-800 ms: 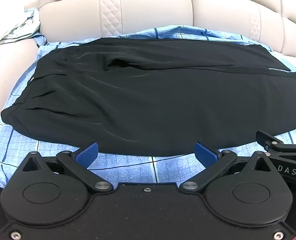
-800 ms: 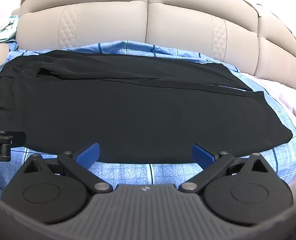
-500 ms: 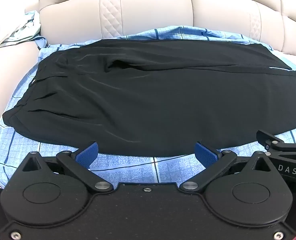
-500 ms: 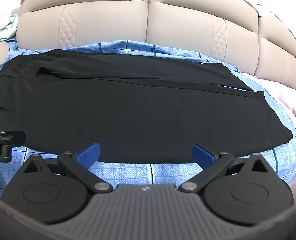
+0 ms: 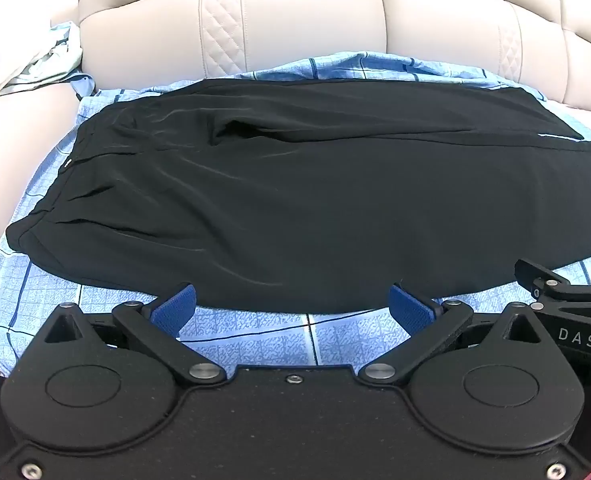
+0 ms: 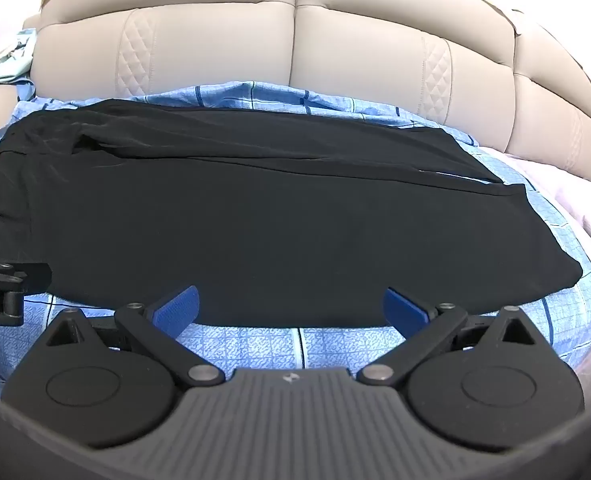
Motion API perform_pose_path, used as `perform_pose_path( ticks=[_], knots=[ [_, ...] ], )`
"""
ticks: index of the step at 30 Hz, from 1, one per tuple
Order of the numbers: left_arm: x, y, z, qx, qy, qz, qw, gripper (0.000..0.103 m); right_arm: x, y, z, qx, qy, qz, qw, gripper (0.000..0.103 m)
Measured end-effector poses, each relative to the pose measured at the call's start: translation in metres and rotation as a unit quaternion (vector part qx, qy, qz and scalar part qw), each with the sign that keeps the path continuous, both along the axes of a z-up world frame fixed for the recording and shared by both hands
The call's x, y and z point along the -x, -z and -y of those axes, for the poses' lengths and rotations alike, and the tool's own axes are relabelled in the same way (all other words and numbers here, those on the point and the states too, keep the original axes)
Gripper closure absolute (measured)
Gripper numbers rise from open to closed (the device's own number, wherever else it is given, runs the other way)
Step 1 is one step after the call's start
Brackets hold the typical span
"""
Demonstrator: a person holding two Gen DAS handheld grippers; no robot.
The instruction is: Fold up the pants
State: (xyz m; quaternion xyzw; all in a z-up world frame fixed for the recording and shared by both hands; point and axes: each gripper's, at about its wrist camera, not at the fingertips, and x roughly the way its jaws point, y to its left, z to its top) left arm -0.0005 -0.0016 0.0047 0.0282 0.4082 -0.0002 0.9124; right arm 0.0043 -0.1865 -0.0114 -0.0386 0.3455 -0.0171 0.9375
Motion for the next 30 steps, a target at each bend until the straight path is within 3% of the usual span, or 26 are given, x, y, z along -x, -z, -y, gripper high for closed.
perform_pose_path(
  ticks=[30],
  knots=[
    [0.0019,-0.0008,0.0050,-0.008,0.000,0.008,0.9999,0.000,-0.0002,0.0009,-0.0016,-0.003,0.021,0.002,1.000,0.000]
  ],
)
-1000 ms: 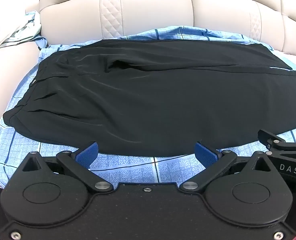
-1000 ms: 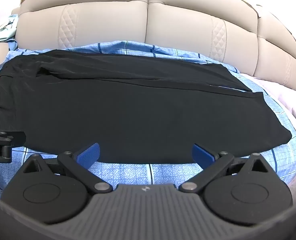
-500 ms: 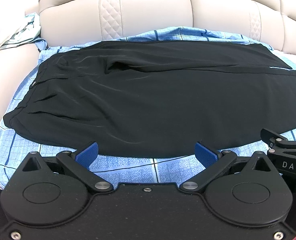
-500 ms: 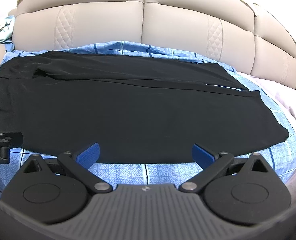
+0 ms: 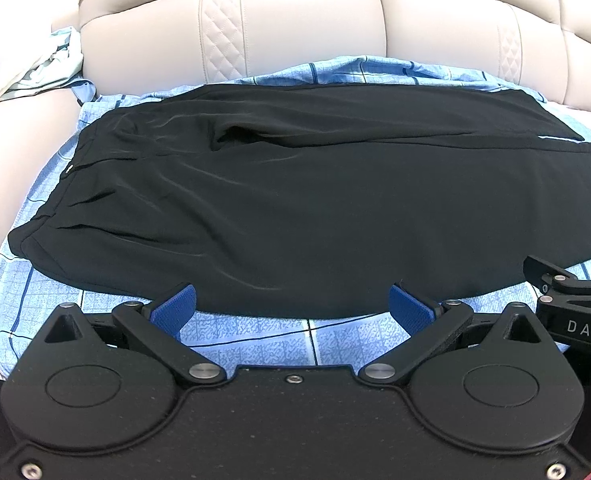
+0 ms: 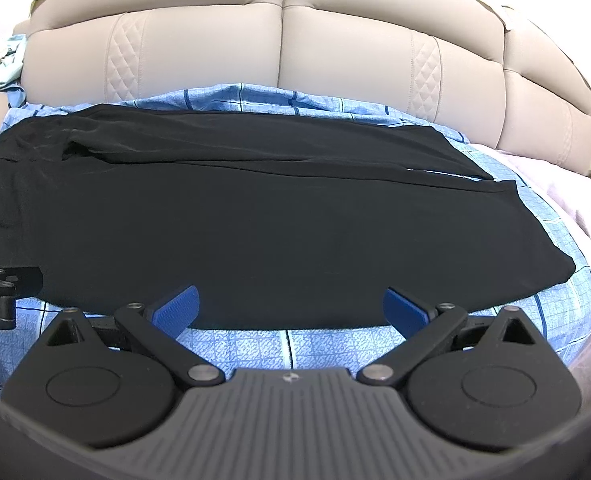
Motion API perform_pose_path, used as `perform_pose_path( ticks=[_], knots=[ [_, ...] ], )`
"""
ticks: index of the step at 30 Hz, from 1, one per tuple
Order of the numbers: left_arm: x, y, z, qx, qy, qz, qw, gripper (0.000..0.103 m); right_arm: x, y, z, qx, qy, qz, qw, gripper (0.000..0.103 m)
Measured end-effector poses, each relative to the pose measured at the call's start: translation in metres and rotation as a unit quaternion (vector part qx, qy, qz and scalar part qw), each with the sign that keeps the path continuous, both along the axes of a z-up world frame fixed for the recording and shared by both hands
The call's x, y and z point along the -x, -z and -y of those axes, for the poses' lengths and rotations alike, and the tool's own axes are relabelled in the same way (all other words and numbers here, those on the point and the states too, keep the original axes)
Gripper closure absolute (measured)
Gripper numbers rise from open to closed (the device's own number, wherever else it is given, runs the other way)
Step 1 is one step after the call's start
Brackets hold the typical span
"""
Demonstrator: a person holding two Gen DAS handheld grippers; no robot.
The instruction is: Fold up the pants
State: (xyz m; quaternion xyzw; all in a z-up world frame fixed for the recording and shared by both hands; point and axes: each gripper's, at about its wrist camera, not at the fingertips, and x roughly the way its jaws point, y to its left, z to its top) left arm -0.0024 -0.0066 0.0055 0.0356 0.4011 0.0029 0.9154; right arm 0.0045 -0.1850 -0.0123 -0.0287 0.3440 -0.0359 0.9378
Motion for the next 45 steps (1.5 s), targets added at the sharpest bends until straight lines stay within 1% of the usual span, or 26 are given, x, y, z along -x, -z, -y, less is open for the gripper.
perform_pose_path(
  ticks=[33,39,43,45],
  knots=[
    [0.000,-0.002,-0.004,-0.002,-0.009,0.006,0.9999,0.000,0.002,-0.004,-0.002,0.003,-0.001,0.002,1.000,0.000],
    [-0.003,0.002,-0.007,-0.006,-0.012,0.005,0.9999,0.000,0.000,-0.003,-0.003,0.003,-0.003,-0.002,1.000,0.000],
    [-0.009,0.010,-0.012,-0.010,-0.018,0.001,0.9998,0.000,-0.003,-0.001,-0.002,0.003,-0.005,-0.003,1.000,0.000],
    [-0.014,0.014,-0.016,-0.014,-0.020,0.003,0.9997,0.000,-0.008,0.006,-0.001,0.002,-0.006,0.002,1.000,0.000]
  ],
)
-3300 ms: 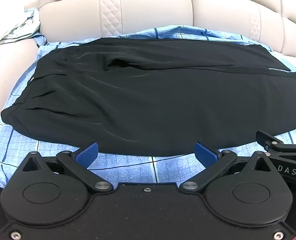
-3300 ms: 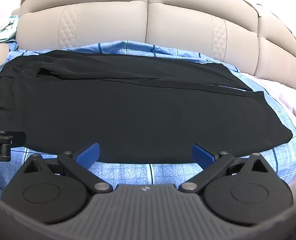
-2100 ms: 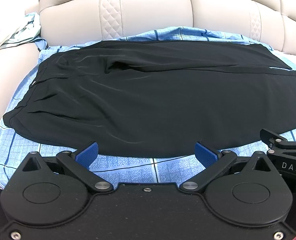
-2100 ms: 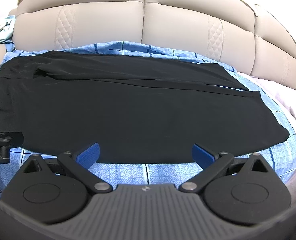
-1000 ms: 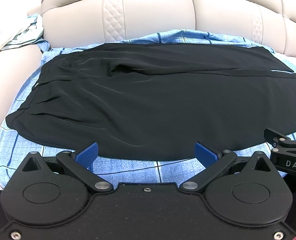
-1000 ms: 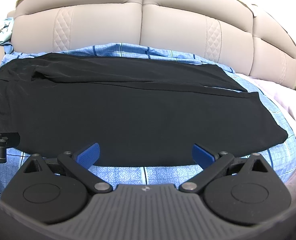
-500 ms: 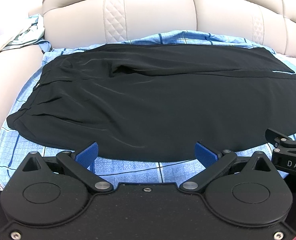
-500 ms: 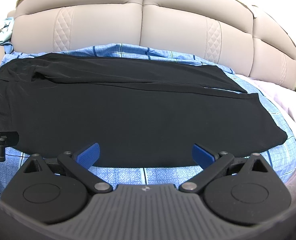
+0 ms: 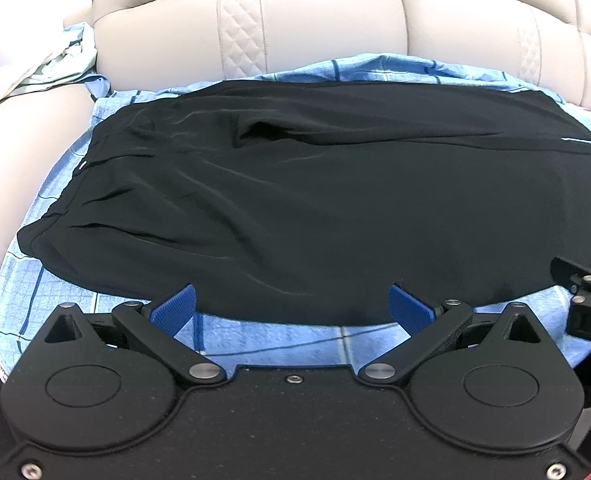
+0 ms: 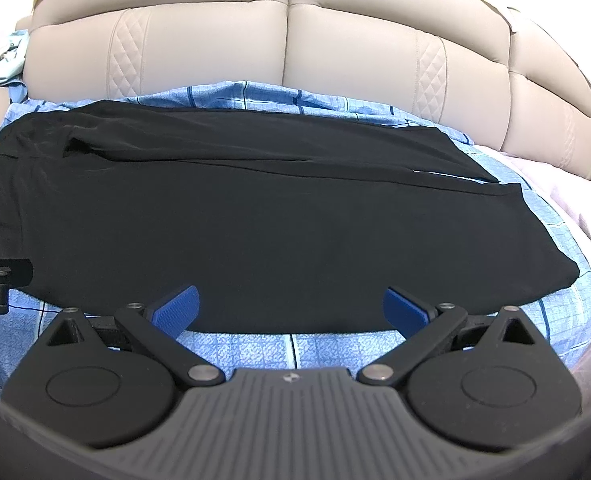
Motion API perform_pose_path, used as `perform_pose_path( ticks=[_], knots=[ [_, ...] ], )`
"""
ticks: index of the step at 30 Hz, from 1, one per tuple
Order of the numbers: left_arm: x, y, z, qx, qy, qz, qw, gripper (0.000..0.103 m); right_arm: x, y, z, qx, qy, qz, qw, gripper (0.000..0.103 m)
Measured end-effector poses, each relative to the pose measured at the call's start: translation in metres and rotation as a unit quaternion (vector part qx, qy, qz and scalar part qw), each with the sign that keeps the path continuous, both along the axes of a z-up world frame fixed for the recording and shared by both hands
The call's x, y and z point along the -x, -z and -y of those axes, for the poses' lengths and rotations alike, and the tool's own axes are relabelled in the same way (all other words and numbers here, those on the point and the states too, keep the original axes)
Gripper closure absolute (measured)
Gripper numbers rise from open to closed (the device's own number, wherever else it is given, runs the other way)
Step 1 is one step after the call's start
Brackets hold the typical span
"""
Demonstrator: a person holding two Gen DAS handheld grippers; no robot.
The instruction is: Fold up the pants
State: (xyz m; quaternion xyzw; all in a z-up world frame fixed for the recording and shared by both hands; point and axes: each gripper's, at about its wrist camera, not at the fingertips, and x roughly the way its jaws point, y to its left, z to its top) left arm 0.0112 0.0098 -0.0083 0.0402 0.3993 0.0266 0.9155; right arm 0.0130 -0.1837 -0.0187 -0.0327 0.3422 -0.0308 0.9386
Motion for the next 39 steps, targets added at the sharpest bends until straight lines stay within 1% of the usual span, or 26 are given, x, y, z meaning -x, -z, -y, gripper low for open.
perform_pose_path(
  ticks=[4,6,8,10,12,14,15,18,19,21,24,27,28,29,30,31,33,35,37,39],
  knots=[
    [-0.012,0.010,-0.020,-0.015,-0.028,0.009,0.9995,0.000,-0.025,0.027,0.002,0.017,0.026,-0.030,0.999,0.000],
    [-0.017,0.014,-0.035,-0.012,-0.054,-0.001,0.9985,0.000,-0.031,0.038,0.002,0.022,0.024,-0.031,0.999,0.000],
    [-0.021,0.018,-0.057,0.000,-0.083,-0.006,0.9965,0.000,-0.033,0.044,-0.001,0.029,0.019,-0.019,0.999,0.000],
    [-0.022,0.018,-0.080,0.016,-0.109,0.001,0.9939,0.000,-0.033,0.049,-0.004,0.035,0.012,0.003,0.999,0.000],
    [-0.025,0.017,-0.104,0.031,-0.146,0.012,0.9888,0.000,-0.031,0.053,-0.005,0.033,-0.003,0.023,0.999,0.000],
    [-0.025,0.016,-0.133,0.047,-0.192,0.036,0.9795,0.000,-0.031,0.056,-0.002,0.017,-0.015,0.031,0.999,0.000],
    [-0.025,0.016,-0.147,0.056,-0.216,0.051,0.9734,0.001,-0.031,0.059,0.001,0.003,-0.013,0.030,0.999,0.000],
    [-0.023,0.018,-0.188,0.092,-0.278,0.096,0.9513,0.004,-0.039,0.061,0.017,-0.054,0.012,0.019,0.998,0.000],
    [-0.023,0.019,-0.201,0.106,-0.292,0.107,0.9444,0.006,-0.041,0.062,0.021,-0.058,0.019,0.022,0.998,0.000],
    [-0.027,0.025,-0.225,0.129,-0.316,0.111,0.9335,0.010,-0.045,0.062,0.024,-0.048,0.012,0.020,0.999,0.000],
    [-0.036,0.032,-0.250,0.146,-0.337,0.110,0.9235,0.013,-0.049,0.063,0.033,-0.054,0.009,0.022,0.998,0.000],
    [-0.044,0.043,-0.265,0.153,-0.354,0.105,0.9166,0.014,-0.053,0.058,0.041,-0.049,-0.004,0.003,0.999,0.000],
    [-0.047,0.048,-0.266,0.156,-0.359,0.097,0.9149,0.014,-0.052,0.055,0.046,-0.048,0.013,0.005,0.999,0.000],
    [-0.050,0.053,-0.266,0.162,-0.366,0.088,0.9122,0.014,-0.051,0.053,0.055,-0.044,0.043,0.017,0.998,0.000],
    [-0.051,0.056,-0.265,0.159,-0.370,0.089,0.9109,0.012,-0.049,0.052,0.066,-0.041,0.068,0.029,0.996,0.000],
    [-0.051,0.057,-0.262,0.145,-0.372,0.095,0.9121,0.011,-0.049,0.051,0.081,-0.038,0.098,0.035,0.994,0.000],
    [-0.055,0.060,-0.260,0.132,-0.368,0.086,0.9165,0.011,-0.049,0.048,0.113,-0.050,0.161,0.043,0.985,0.000],
    [-0.059,0.060,-0.258,0.122,-0.372,0.083,0.9166,0.016,-0.048,0.045,0.151,-0.075,0.220,0.053,0.971,0.000],
    [-0.062,0.058,-0.258,0.119,-0.379,0.088,0.9137,0.034,-0.047,0.041,0.190,-0.087,0.286,0.061,0.952,0.003],
    [-0.063,0.056,-0.258,0.122,-0.389,0.091,0.9085,0.040,-0.047,0.040,0.222,-0.088,0.334,0.062,0.936,0.003]
  ],
)
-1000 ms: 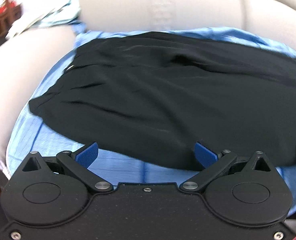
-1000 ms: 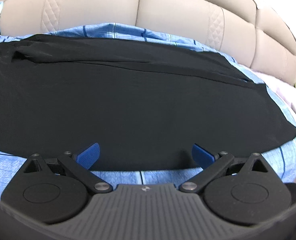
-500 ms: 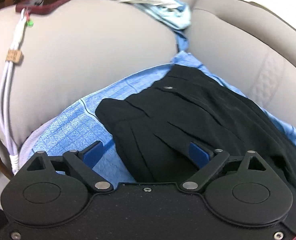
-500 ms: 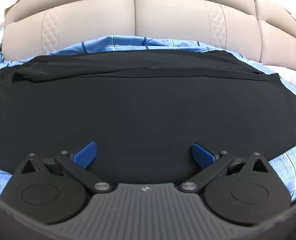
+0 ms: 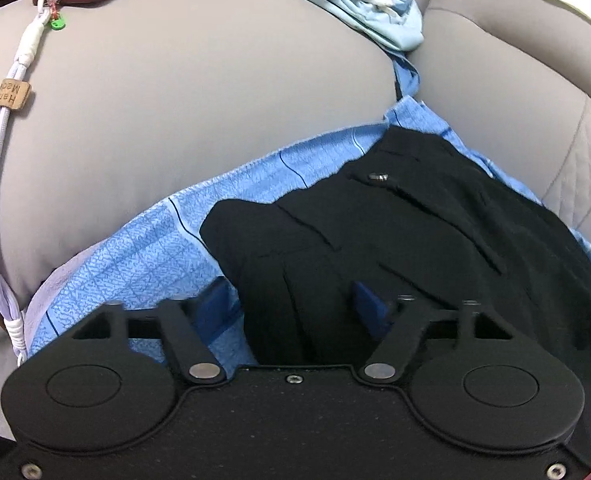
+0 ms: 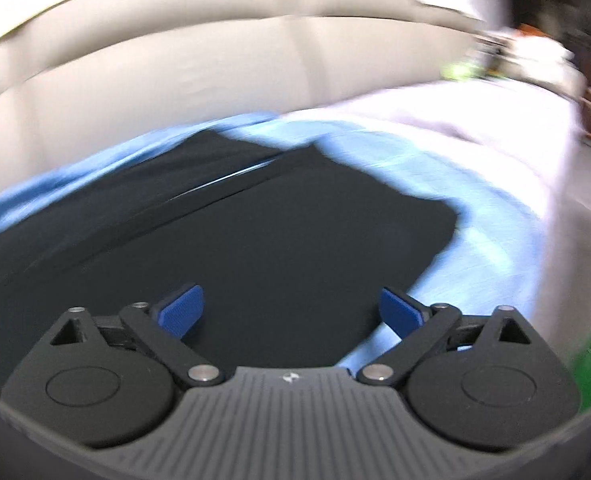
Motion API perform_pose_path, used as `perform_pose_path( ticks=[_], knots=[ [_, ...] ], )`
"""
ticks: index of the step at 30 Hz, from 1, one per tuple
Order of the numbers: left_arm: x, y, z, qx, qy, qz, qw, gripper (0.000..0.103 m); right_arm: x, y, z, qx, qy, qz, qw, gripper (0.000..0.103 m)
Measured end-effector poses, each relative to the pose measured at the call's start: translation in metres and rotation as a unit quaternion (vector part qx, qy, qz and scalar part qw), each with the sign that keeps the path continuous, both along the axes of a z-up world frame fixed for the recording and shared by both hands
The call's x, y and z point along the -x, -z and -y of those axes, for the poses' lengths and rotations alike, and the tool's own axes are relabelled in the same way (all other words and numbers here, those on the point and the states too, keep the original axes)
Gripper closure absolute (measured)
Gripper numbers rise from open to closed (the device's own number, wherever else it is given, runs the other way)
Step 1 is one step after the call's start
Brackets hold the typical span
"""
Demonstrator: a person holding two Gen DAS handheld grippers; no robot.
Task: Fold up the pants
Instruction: 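Grasp the black pants' fabric with the left gripper while the right gripper grasps another part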
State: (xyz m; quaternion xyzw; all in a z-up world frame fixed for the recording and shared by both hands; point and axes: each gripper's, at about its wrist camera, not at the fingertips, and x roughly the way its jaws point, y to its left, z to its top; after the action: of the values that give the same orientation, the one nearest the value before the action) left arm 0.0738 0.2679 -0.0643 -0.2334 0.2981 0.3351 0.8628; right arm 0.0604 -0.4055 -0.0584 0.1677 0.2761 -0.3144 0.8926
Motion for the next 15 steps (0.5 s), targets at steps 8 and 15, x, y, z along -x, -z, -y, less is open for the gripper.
perform_pose_path(
  ticks=[8,15],
  knots=[
    [-0.009,0.003,0.011,-0.035,-0.018,0.000,0.9992,0.043,-0.004,0.014,0.078,-0.037,0.066,-0.031,0.997,0.021],
    [-0.001,-0.021,0.035,-0.117,-0.042,-0.016,0.9922,0.095,-0.002,0.012,0.087,-0.047,0.056,-0.008,0.997,0.084]
  ],
)
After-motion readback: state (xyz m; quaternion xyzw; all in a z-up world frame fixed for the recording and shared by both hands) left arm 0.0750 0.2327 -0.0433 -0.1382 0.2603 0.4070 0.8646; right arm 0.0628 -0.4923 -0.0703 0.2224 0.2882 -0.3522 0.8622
